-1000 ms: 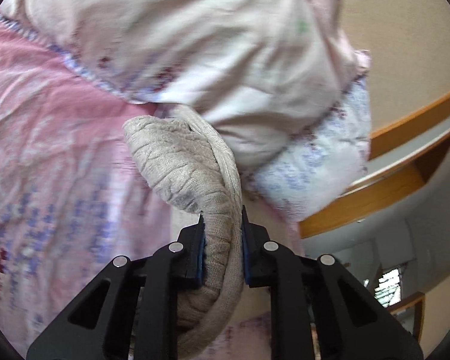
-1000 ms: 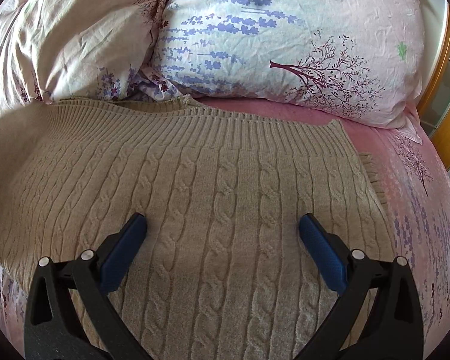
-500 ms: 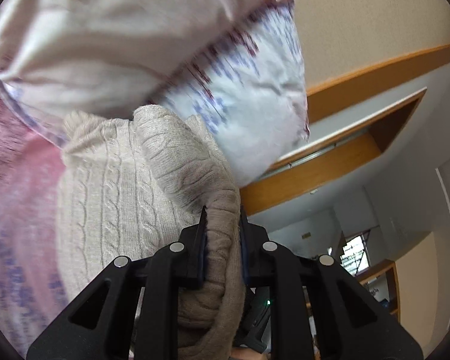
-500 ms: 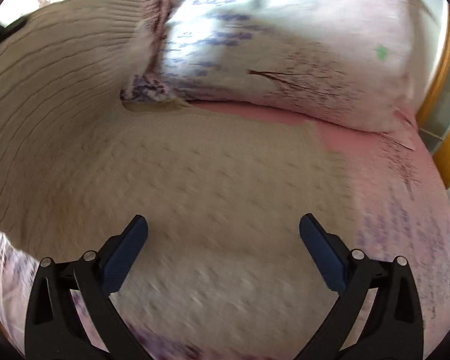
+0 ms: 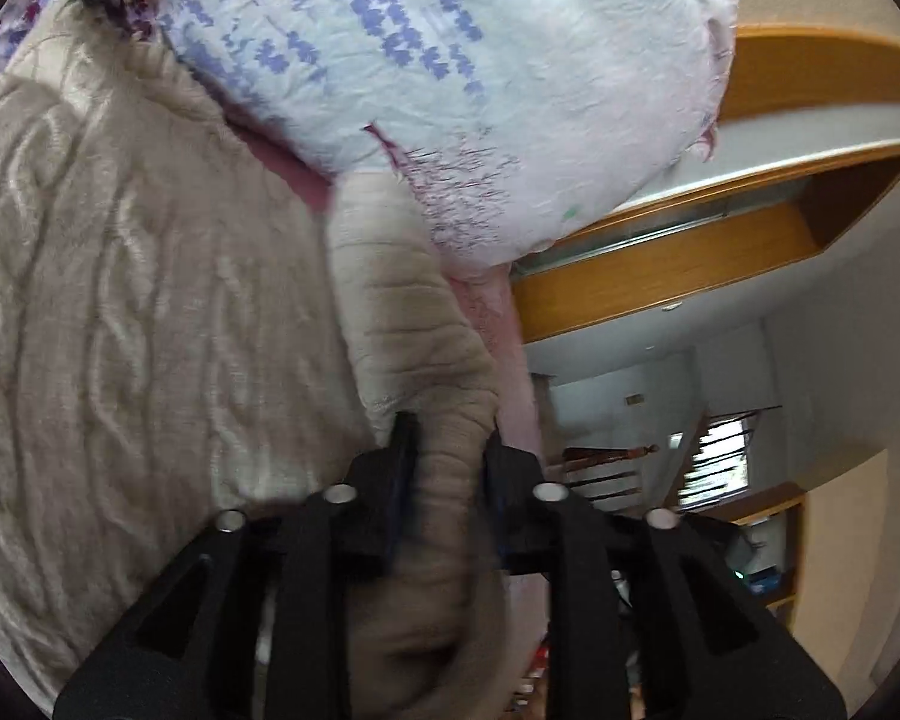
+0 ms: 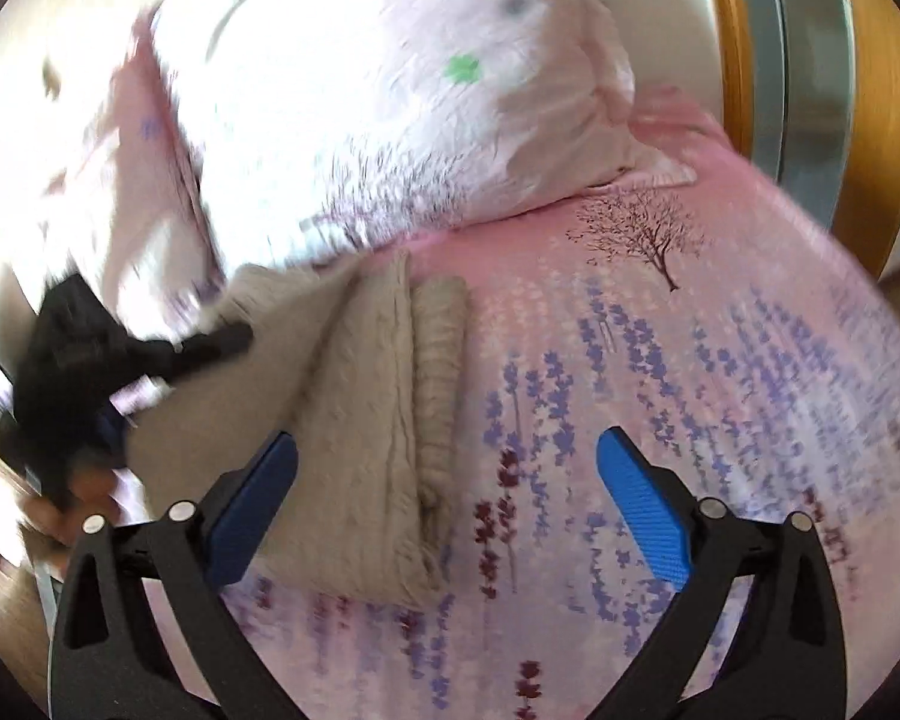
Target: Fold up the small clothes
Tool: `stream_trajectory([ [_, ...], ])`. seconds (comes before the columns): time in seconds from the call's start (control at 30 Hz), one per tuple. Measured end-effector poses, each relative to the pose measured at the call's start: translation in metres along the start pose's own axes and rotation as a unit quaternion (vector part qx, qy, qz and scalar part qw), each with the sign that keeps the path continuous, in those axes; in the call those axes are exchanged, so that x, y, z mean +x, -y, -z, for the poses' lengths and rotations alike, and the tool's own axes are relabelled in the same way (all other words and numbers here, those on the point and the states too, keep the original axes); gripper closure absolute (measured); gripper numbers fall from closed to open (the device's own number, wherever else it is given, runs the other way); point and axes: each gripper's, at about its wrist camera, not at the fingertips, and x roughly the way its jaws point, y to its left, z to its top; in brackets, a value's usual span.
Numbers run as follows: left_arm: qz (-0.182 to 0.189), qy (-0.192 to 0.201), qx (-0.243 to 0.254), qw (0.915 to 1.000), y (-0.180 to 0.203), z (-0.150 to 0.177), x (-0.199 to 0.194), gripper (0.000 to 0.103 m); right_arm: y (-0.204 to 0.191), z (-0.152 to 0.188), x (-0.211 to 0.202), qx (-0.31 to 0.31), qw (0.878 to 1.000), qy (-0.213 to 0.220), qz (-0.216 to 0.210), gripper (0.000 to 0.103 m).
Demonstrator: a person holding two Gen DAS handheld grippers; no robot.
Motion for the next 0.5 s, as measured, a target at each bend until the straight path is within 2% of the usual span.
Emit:
stream_trajectory([
  [0.03,0.03,-0.004,-0.011,0.9995,0.0,-0.002,-0.003,0.059,0.002,-0.003,0.0,0.012,1.0,0.0,-0.015,0.007],
  [0.07,0.058,-0.008,-0.021,0.9981,0.0,-0.003,-0.008,0.043,0.004,-0.005,0.0,0.029,0.999,-0.002,-0.039,0.009],
  [0.1,0.071,-0.006,-0.023,0.9972,0.002,-0.003,-0.014,0.035,0.006,-0.008,0.001,0.043,0.997,-0.007,-0.062,0.01],
  [0.17,0.083,0.0,-0.001,0.9966,0.009,-0.004,-0.036,0.033,0.006,-0.012,0.008,0.07,0.991,-0.025,-0.115,0.015],
  [0.2,0.074,0.008,0.017,0.9971,0.013,-0.004,-0.05,0.03,0.006,-0.014,0.013,0.079,0.988,-0.036,-0.131,0.018],
  [0.3,0.007,0.044,0.067,0.9967,0.017,-0.006,-0.091,0.025,0.002,-0.019,0.03,0.096,0.982,-0.072,-0.147,0.032],
  [0.37,-0.075,0.073,0.095,0.99,0.013,-0.007,-0.116,0.025,-0.003,-0.02,0.039,0.099,0.982,-0.083,-0.141,0.043],
  [0.43,-0.144,0.081,0.104,0.9808,0.004,-0.007,-0.13,0.024,-0.007,-0.023,0.052,0.101,0.982,-0.095,-0.125,0.043],
  [0.5,-0.183,0.075,0.097,0.9754,-0.012,-0.007,-0.137,0.025,-0.011,-0.024,0.063,0.101,0.983,-0.107,-0.107,0.043],
])
